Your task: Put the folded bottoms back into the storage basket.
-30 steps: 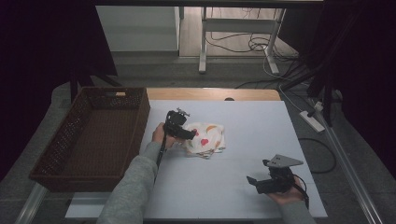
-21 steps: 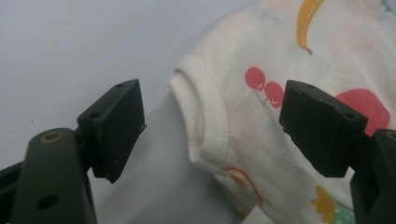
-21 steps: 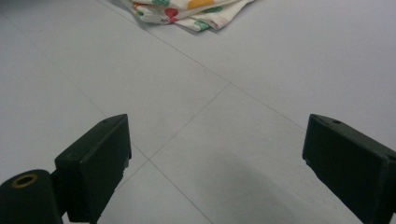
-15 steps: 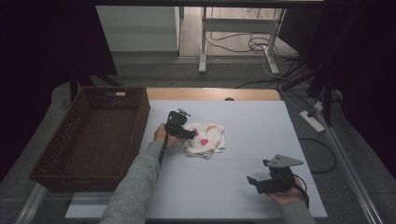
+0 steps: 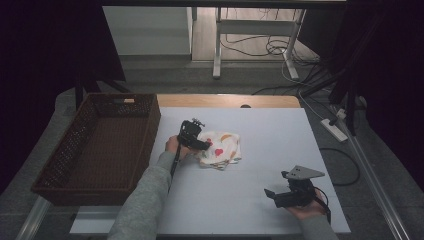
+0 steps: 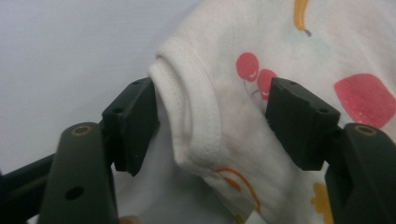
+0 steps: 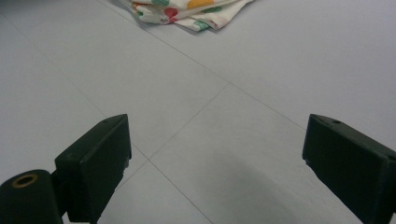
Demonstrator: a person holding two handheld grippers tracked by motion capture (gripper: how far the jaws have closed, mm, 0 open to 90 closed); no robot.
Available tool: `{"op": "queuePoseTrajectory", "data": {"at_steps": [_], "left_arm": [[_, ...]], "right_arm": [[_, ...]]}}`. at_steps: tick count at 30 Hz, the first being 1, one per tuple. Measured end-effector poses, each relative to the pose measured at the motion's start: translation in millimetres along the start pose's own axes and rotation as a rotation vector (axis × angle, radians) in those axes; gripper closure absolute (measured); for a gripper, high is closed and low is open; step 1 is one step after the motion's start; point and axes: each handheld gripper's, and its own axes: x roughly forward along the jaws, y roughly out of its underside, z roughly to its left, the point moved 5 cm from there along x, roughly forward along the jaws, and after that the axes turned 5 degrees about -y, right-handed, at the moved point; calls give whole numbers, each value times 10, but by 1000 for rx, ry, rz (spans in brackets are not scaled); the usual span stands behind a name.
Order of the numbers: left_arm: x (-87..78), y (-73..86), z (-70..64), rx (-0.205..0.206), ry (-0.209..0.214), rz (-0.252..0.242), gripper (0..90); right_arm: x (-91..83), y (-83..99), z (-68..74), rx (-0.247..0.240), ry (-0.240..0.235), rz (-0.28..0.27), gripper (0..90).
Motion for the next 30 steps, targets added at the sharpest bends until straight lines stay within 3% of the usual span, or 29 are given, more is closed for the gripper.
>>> {"op": "queuePoseTrajectory", "data": {"at_steps": [2, 4, 6, 8, 13, 20, 30], "left_arm": [[-4, 3, -2, 3, 5, 1, 352], [-19, 8, -16, 4, 25, 2, 470], [-43, 21, -61, 17, 104, 11, 677], [-46, 24, -77, 27, 107, 11, 734], [-54, 37, -87, 25, 122, 9, 742], [-98, 47, -115, 27, 105, -15, 742], [-327, 54, -181, 41, 148, -53, 746]], "right_arm": [[1, 1, 1, 1, 0, 1, 84], [0, 3, -1, 0, 6, 7, 85], [3, 3, -2, 1, 4, 5, 85], [1, 3, -2, 0, 7, 8, 85], [-1, 5, 0, -1, 9, 9, 85], [1, 6, -2, 1, 7, 6, 86], [1, 6, -2, -1, 12, 11, 87]]}}
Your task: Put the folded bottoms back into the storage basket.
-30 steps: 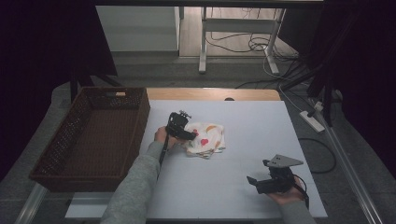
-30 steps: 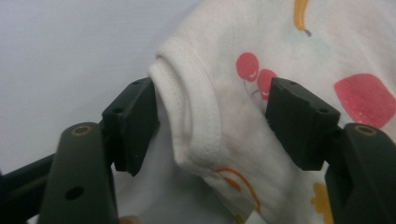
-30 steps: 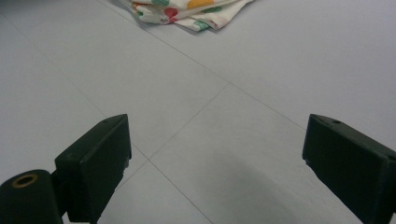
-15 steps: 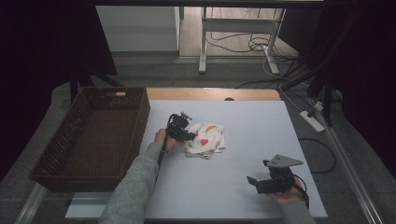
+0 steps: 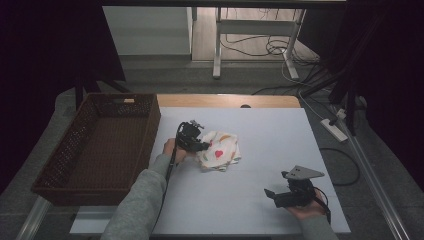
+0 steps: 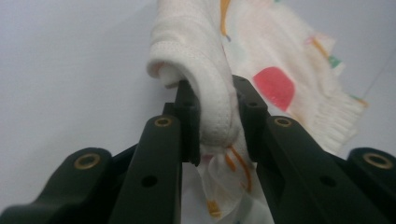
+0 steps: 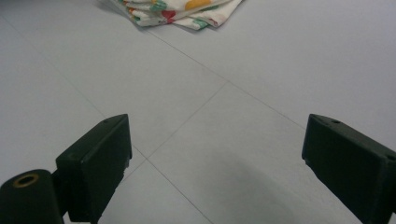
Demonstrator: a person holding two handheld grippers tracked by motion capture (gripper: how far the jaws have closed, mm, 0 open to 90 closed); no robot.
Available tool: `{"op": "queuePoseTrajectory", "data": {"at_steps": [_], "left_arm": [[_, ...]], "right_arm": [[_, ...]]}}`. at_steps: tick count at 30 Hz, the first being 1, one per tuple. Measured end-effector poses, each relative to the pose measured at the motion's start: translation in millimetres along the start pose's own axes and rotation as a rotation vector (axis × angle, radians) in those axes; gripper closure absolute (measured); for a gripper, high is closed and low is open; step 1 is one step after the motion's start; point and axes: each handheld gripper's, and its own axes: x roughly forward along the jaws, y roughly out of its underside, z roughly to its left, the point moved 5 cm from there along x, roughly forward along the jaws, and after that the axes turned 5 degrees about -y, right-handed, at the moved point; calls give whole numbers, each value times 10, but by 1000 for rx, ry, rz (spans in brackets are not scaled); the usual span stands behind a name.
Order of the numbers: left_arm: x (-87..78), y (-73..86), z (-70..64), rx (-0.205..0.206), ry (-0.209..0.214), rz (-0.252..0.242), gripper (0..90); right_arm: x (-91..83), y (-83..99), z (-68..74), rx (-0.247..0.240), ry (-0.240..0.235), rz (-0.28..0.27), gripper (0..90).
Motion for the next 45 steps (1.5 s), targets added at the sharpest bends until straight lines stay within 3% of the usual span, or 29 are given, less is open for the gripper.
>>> {"op": "queuePoseTrajectory", "data": {"at_steps": [19, 45], "left_arm": [[-285, -41, -194, 32, 16, -59, 746], [-646, -32, -261, 10, 34, -166, 746]], "right_arm": [[7, 0, -5, 1, -2, 0, 87], [5, -1, -8, 2, 2, -1, 87]]}}
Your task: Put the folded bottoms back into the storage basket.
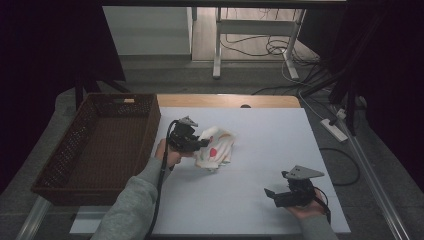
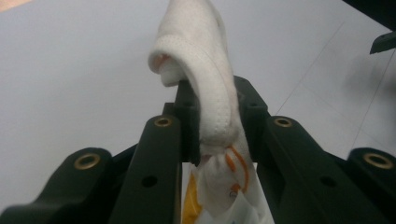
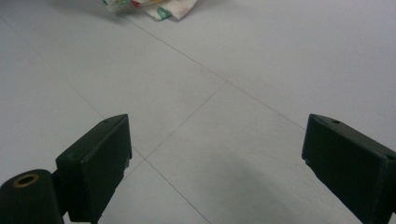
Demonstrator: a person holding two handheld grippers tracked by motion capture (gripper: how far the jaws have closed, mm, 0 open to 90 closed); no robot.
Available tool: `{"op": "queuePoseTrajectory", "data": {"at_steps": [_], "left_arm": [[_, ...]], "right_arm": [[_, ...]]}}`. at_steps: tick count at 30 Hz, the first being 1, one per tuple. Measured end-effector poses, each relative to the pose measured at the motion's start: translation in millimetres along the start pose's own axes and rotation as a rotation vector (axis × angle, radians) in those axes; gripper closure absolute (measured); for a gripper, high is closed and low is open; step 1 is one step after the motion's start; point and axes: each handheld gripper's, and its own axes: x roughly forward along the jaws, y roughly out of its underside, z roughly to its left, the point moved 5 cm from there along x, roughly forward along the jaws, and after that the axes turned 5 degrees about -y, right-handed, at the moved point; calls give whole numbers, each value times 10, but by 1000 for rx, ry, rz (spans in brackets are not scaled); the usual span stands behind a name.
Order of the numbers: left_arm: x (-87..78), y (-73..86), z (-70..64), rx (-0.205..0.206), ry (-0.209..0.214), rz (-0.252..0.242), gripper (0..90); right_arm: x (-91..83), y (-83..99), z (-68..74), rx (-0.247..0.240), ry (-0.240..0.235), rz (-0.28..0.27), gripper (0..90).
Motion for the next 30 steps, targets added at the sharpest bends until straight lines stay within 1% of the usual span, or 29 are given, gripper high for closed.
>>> {"op": "queuePoseTrajectory", "data": {"at_steps": [5, 8, 11, 16, 22, 28, 30], "left_arm": [[-50, 3, -9, 0, -2, -11, 745], [-95, -2, -37, -2, 5, -30, 746], [-115, -4, -49, 0, 5, -36, 745], [-173, 3, -62, -10, 0, -48, 746], [-234, 18, -65, -12, -3, -60, 746], [-267, 27, -72, -9, 1, -65, 745], [-282, 32, -68, -15, 6, -70, 745]], "right_arm": [[2, 0, 0, -1, 0, 0, 86], [-1, -1, 0, 1, 1, -3, 86], [-1, -1, -1, -1, 1, -1, 86], [0, 0, 0, -2, 2, 1, 87], [3, 0, 1, -3, 2, 1, 87], [4, 1, 2, -4, 2, 2, 87], [5, 1, 2, -4, 2, 2, 87]]}}
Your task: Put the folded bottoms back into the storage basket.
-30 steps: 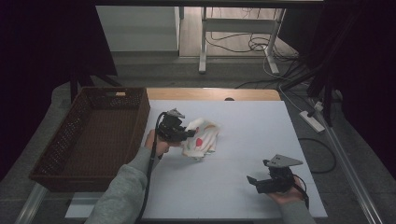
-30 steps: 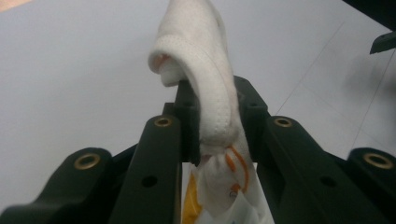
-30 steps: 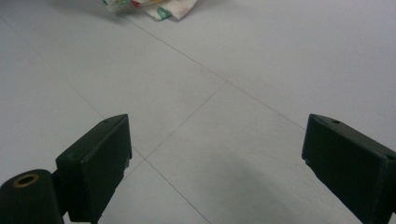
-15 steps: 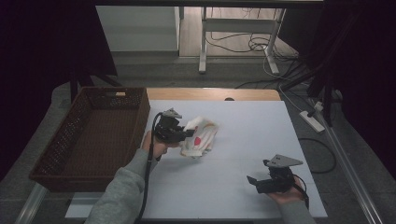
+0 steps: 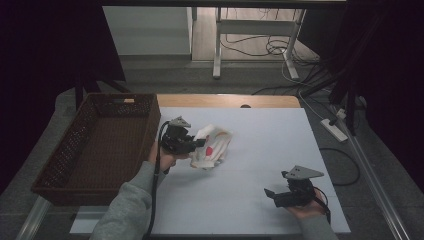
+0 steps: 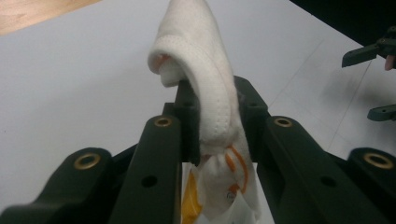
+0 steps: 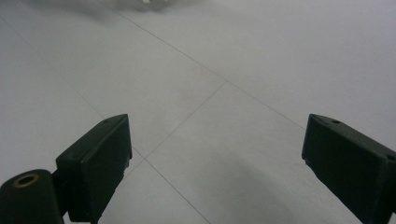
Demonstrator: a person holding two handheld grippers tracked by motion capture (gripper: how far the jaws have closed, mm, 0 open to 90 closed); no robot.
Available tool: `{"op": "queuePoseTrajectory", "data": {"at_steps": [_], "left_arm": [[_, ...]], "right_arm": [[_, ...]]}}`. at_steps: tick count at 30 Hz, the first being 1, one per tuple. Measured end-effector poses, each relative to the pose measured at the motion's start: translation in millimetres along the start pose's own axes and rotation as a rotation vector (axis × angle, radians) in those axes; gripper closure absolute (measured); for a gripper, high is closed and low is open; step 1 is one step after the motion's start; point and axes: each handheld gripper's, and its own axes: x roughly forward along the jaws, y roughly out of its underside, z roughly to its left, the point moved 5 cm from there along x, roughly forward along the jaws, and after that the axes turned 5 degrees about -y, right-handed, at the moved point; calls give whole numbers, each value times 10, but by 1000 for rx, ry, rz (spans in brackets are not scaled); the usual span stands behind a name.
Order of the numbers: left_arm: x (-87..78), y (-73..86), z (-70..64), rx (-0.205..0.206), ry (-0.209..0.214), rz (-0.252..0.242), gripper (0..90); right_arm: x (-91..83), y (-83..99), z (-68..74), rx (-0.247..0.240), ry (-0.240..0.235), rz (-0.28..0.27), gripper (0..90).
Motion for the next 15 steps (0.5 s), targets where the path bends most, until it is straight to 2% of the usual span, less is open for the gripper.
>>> {"op": "queuePoseTrajectory", "data": {"at_steps": [8, 15], "left_arm": [[-91, -10, -21, 5, 4, -13, 745], [-203, -17, -21, -10, 12, -44, 745]], "right_arm": [[0, 0, -1, 0, 1, 1, 87], [4, 2, -1, 0, 1, 1, 87]]}}
